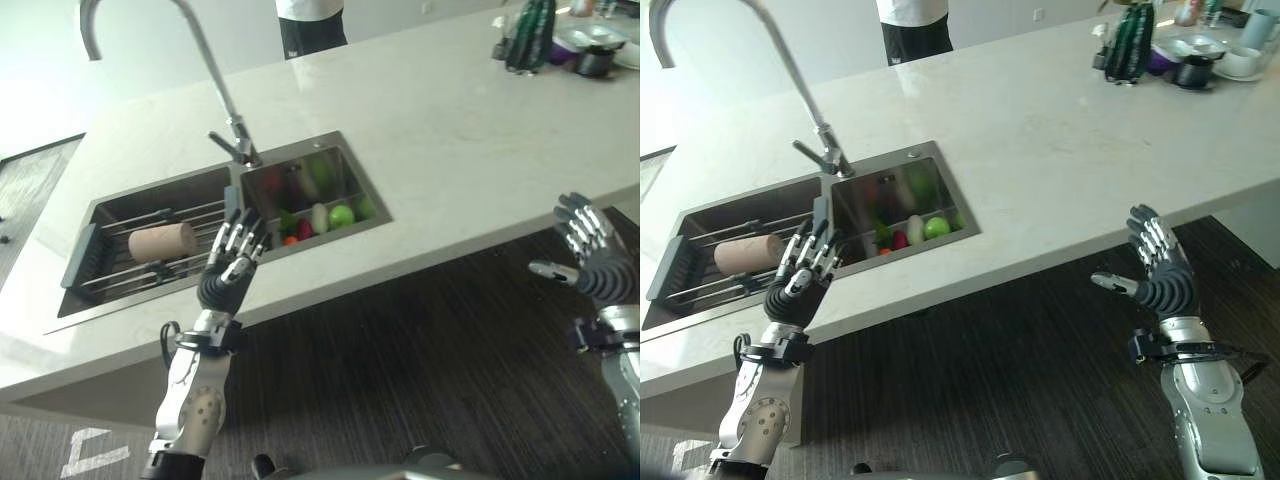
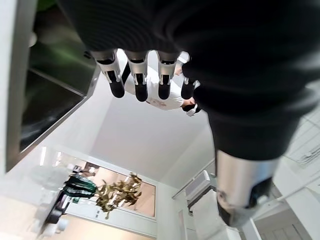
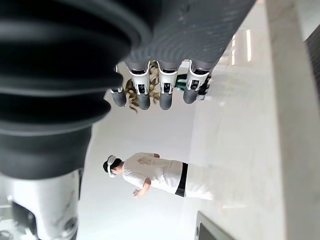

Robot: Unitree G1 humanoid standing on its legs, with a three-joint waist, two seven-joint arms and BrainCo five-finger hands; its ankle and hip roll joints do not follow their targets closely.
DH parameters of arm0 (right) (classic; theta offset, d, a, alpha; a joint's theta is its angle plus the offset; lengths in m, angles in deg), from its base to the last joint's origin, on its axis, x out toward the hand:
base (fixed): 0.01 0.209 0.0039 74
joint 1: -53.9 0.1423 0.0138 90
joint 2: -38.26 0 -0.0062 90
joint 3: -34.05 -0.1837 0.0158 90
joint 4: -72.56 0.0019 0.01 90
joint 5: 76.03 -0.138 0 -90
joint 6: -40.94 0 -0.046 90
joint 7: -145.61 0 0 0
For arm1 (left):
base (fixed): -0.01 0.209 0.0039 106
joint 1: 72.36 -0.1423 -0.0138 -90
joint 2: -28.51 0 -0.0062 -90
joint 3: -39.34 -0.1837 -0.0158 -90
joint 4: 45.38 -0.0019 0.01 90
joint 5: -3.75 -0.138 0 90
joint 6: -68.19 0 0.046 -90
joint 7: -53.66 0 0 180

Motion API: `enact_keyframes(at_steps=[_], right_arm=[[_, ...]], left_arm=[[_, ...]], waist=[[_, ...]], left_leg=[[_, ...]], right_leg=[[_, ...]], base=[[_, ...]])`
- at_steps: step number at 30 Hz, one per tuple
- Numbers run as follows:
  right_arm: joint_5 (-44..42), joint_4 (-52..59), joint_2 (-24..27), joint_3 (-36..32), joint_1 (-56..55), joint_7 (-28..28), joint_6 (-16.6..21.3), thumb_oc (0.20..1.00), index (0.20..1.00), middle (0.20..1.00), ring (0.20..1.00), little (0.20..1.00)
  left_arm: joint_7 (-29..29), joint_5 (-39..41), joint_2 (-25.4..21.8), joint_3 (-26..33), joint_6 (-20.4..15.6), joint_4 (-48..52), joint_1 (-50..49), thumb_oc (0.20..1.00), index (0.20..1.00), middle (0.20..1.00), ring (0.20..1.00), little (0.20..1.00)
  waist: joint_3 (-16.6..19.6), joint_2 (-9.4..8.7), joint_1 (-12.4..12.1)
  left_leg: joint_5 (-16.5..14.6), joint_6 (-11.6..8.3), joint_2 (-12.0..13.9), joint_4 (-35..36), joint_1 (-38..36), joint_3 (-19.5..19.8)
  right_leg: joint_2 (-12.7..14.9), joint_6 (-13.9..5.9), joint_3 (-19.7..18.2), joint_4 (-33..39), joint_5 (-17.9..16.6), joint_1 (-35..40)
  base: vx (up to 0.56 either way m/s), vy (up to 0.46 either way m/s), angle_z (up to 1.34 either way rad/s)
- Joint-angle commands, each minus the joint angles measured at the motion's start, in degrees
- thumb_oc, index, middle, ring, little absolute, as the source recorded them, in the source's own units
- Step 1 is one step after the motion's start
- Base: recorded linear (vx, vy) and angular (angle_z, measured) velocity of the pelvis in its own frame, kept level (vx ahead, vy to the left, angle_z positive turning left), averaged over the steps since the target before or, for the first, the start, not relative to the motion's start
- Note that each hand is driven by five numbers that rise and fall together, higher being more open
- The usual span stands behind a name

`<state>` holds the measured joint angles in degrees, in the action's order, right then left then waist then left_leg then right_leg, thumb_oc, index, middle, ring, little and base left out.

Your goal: Place the dishes in the dishwasher.

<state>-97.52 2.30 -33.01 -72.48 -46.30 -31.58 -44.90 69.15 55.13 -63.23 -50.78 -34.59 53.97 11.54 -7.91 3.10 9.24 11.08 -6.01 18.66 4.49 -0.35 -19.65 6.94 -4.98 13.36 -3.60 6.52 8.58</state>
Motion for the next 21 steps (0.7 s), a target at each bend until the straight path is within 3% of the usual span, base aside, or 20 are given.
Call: enact_keyframes(at_steps=[1, 2, 4, 7, 10, 12, 14, 16, 21], right_arm=[[-2.45, -0.32, -0.89, -1.89, 3.28, -0.57, 1.35, 1.0, 1.0, 1.0, 1.0, 1.0], [-3.32, 0.06, -2.59, -3.11, 1.54, -0.81, 2.14, 1.0, 1.0, 1.0, 1.0, 1.0], [-0.53, 0.64, -4.53, -3.3, 0.28, -0.58, 3.32, 1.0, 1.0, 1.0, 1.0, 1.0], [0.05, 1.52, -5.94, -2.94, 0.13, -0.52, 3.14, 1.0, 1.0, 1.0, 1.0, 1.0], [1.11, 1.62, -6.06, -1.84, 1.22, -0.93, 1.92, 1.0, 1.0, 1.0, 1.0, 1.0], [0.82, 1.09, -4.74, 0.03, 3.88, -2.78, 0.82, 1.0, 1.0, 1.0, 1.0, 1.0], [1.3, 0.5, -4.69, 1.61, 5.63, -3.38, 0.78, 1.0, 1.0, 1.0, 1.0, 1.0], [2.64, 0.07, -4.1, 3.02, 6.22, -4.54, 0.93, 1.0, 1.0, 1.0, 1.0, 1.0], [1.65, -0.98, -2.95, 3.7, 8.23, -5.72, 0.39, 1.0, 1.0, 1.0, 1.0, 1.0]], left_arm=[[2.67, 1.71, -4.13, 2.6, -3.84, 4.03, 0.72, 1.0, 1.0, 1.0, 1.0, 1.0], [3.07, 1.17, -4.27, 2.15, -3.39, 4.53, 2.48, 1.0, 1.0, 1.0, 1.0, 1.0], [3.39, 1.28, -4.92, 2.42, -3.85, 4.96, 3.5, 1.0, 1.0, 1.0, 1.0, 1.0], [1.78, -0.56, -5.38, 1.77, -3.99, 6.39, 4.69, 1.0, 1.0, 1.0, 1.0, 1.0], [-0.59, -1.47, -6.23, 1.32, -3.52, 8.14, 5.89, 1.0, 1.0, 1.0, 1.0, 1.0], [-4.07, -4.24, -6.36, 0.85, -3.93, 8.99, 6.78, 1.0, 1.0, 1.0, 1.0, 1.0], [-6.41, -5.46, -7.07, 0.77, -4.34, 9.43, 7.21, 1.0, 1.0, 1.0, 1.0, 1.0], [-6.92, -5.45, -7.84, 1.46, -4.58, 8.19, 8.15, 1.0, 1.0, 1.0, 1.0, 1.0], [-10.43, -10.9, -9.24, 3.69, -4.66, 7.24, 8.83, 1.0, 1.0, 1.0, 1.0, 1.0]], waist=[[3.9, -2.72, -1.48], [3.71, -3.31, -1.81], [3.51, -3.98, -2.31], [3.52, -4.37, -2.98], [3.54, -5.01, -3.38], [3.19, -5.22, -4.46], [2.76, -5.09, -4.6], [3.24, -4.83, -4.75], [4.48, -4.09, -4.77]], left_leg=[[-5.01, -3.55, -1.11, 0.51, -5.29, -1.46], [-7.04, -1.89, -4.35, 0.51, -4.8, 2.17], [-8.16, 0.25, -7.48, 0.51, -4.37, 4.43], [-9.11, 2.19, -9.68, 0.51, -3.76, 6.33], [-9.06, 1.76, -9.63, 0.51, -3.55, 5.94], [-9.03, 0.16, -8.45, 0.51, -4.07, 3.67], [-9.65, -0.02, -8.32, 0.51, -4.44, 3.31], [-9.56, -0.15, -7.65, 0.51, -4.35, 2.49], [-9.18, -1.2, -6.66, 0.51, -4.77, 1.62]], right_leg=[[4.35, -3.59, 4.66, 4.02, -3.38, -0.82], [7.1, -5.83, 3.97, -1.92, -5.66, -2.83], [10.11, -7.12, 3.17, -9.68, -9.14, -5.06], [10.31, -7.49, 2.26, -16.66, -10.54, -7.5], [7.64, -6.52, 4.02, -7.1, -8.69, -6.92], [7.19, -5.93, 8.46, 4.45, -10.74, -4.85], [7.19, -5.9, 8.33, 5.58, -12.19, -4.79], [5.42, -5.58, 8.6, 8.13, -9.37, -3.48], [3.6, -4.63, 6.85, 8.6, -7.17, -2.98]], base=[[0.36, 0.663, 0.48], [0.39, 0.651, 0.72], [0.37, 0.591, 1.11], [0.27, 0.32, 0.49], [0.16, 0.009, 0.16], [0.09, -0.12, 0.0], [0.0, -0.142, -0.21], [-0.02, -0.228, 0.05], [-0.02, -0.206, 0.1]])
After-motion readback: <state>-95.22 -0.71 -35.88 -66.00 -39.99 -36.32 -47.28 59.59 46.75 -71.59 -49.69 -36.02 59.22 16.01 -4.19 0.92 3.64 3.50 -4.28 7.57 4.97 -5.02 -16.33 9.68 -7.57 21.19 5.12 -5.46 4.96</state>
